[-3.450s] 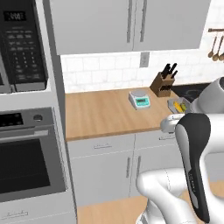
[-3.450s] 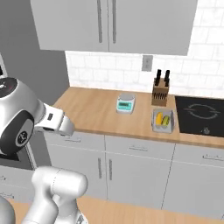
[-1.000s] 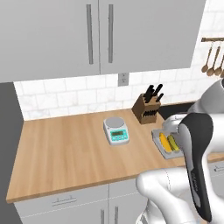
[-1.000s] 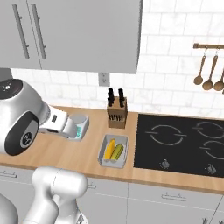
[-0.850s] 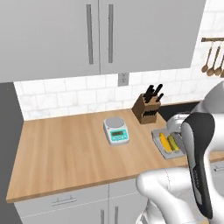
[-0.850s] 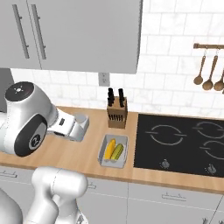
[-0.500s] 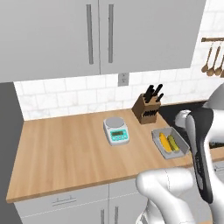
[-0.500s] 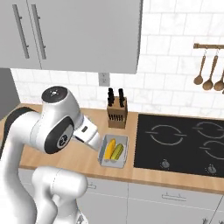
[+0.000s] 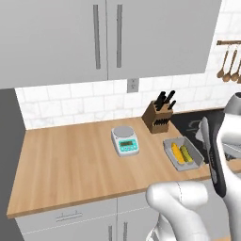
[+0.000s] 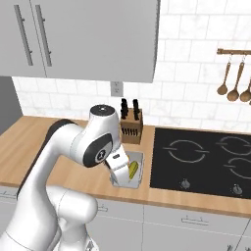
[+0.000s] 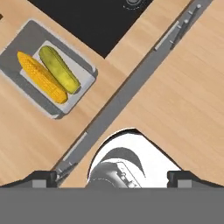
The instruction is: Take the meat container that has the fish and place it on the second highest rack of the freezer. Then take the vegetable container that has the cucumber and corn and place it on the highest rack of the freezer.
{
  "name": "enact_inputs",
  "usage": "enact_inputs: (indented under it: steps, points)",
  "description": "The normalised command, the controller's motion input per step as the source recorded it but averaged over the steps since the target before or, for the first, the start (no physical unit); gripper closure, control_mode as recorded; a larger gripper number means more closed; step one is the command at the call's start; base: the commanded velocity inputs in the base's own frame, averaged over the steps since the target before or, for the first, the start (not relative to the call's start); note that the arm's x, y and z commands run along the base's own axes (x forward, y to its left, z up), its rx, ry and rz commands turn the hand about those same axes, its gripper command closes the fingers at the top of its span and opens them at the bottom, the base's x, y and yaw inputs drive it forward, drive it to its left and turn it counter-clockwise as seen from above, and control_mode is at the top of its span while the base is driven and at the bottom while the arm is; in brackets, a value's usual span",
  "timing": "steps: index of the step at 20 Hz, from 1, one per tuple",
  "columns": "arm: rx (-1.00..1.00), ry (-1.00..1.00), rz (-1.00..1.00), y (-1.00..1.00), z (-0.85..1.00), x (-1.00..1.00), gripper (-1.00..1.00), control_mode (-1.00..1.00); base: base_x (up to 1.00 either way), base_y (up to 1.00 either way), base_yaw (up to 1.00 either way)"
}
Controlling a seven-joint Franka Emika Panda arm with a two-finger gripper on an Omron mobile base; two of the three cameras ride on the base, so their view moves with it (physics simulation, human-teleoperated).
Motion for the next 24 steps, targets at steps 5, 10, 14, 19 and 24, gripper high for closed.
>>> enact_inputs:
  steps: [5,10,14,19,24]
  points:
    - [0.07,0.05,-0.28,-0.03,-0.49,0.45,-1.0,-1.0,0.0,0.0,0.0]
    - [0.11,0.0,-0.19,0.0,-0.45,0.45,-1.0,-1.0,0.0,0.0,0.0]
    - [0.02,0.01,-0.12,0.0,-0.41,0.37,-1.0,-1.0,0.0,0.0,0.0]
    - [0.0,0.02,-0.1,0.0,-0.35,0.39,-1.0,-1.0,0.0,0.0,0.0]
    - [0.0,0.01,-0.07,-0.05,-0.29,0.23,-1.0,-1.0,0.0,0.0,0.0]
